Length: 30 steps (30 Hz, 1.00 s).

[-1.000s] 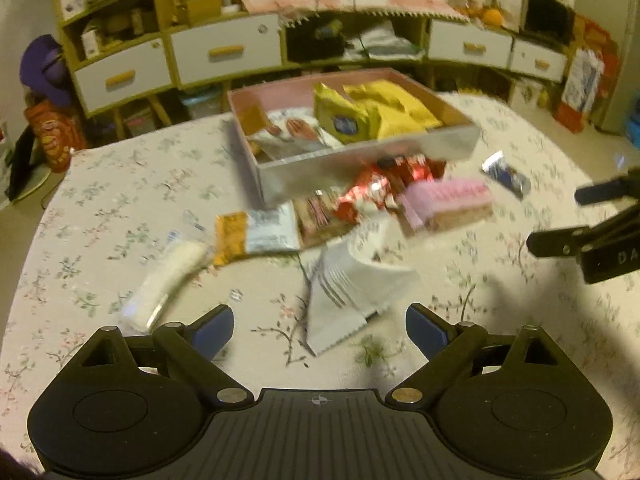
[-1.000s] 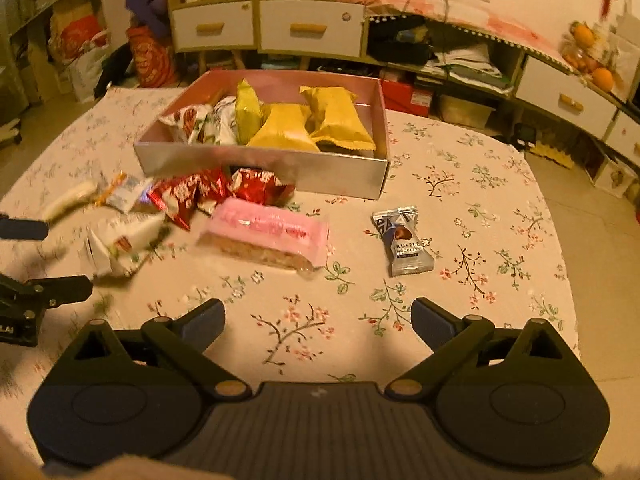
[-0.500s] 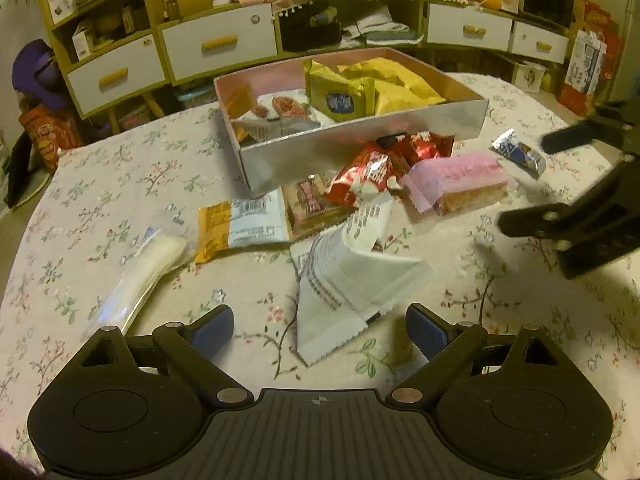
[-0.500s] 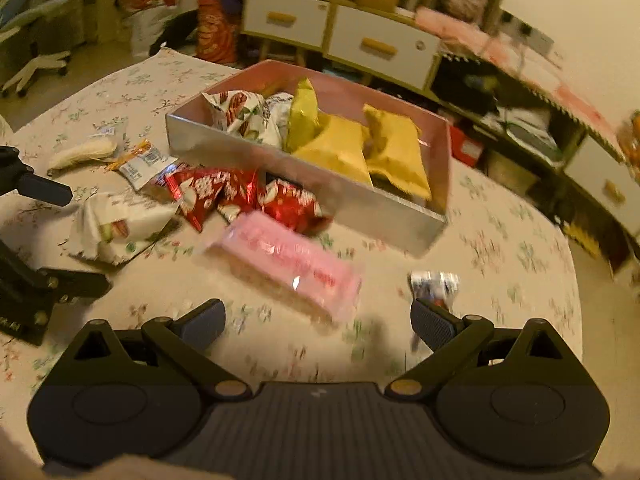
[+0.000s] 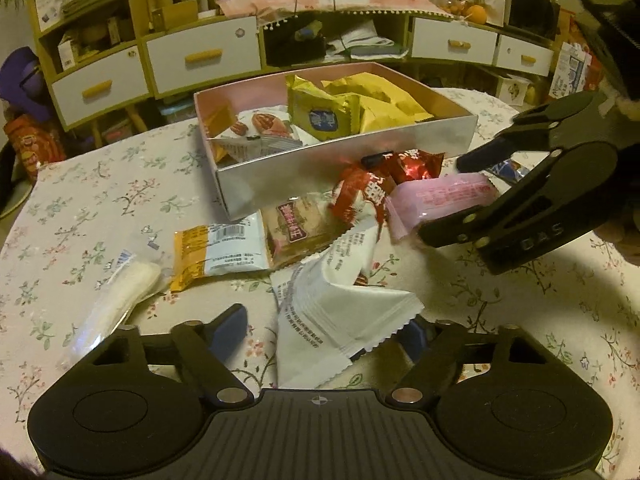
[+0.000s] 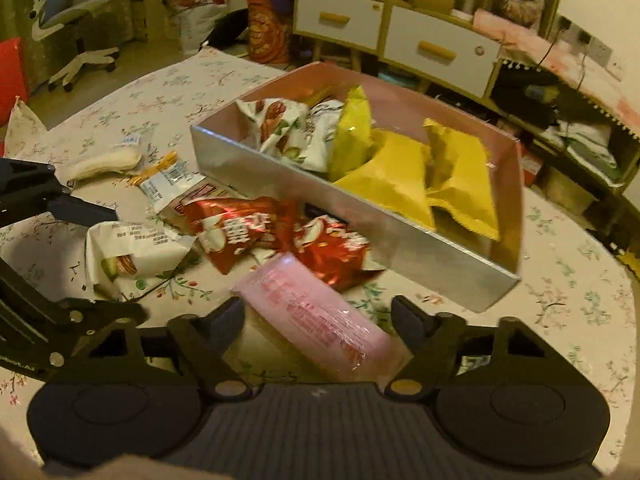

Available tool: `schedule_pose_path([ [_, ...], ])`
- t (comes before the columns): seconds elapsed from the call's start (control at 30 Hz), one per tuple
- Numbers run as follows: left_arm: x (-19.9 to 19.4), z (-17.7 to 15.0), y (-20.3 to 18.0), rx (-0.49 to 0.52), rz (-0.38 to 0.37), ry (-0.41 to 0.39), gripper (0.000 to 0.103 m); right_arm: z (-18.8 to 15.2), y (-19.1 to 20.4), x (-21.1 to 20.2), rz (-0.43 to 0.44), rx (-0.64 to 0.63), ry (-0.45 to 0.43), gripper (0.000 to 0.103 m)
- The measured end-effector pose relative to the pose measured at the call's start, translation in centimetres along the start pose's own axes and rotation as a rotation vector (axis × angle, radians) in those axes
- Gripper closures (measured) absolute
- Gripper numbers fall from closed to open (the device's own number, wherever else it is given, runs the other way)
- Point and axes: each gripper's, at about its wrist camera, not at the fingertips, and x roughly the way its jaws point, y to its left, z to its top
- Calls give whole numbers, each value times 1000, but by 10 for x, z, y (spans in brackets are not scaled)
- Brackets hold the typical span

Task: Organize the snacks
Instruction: 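Grasp the pink packet with the right tool while the left tool grasps the white paper packet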

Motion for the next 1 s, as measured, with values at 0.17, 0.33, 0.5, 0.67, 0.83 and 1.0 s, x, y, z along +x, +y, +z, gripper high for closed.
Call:
schedule_pose_path([
  [0.17,-3,1,-6,30,-11,6,48,-1,6,-1,35,23,13,59],
  [0.33,-6,3,-7,28,-11,26,51,-2,19,-7,26,18,45,72],
  [0.5,-11,1,-2,15,-17,42,53,-4,35,-12,0,26,84,73],
  [0.67,-16,-1,6,-18,-27,71,55,-4,48,-19,-31,60,141,73],
  [0.83,-20,-2,10,-46,-42,89,55,-7,60,-24,-41,125,180,74],
  [1.0,-24,-3,13,-54,-60,97,55,-10,65,-29,-42,217,208,74],
])
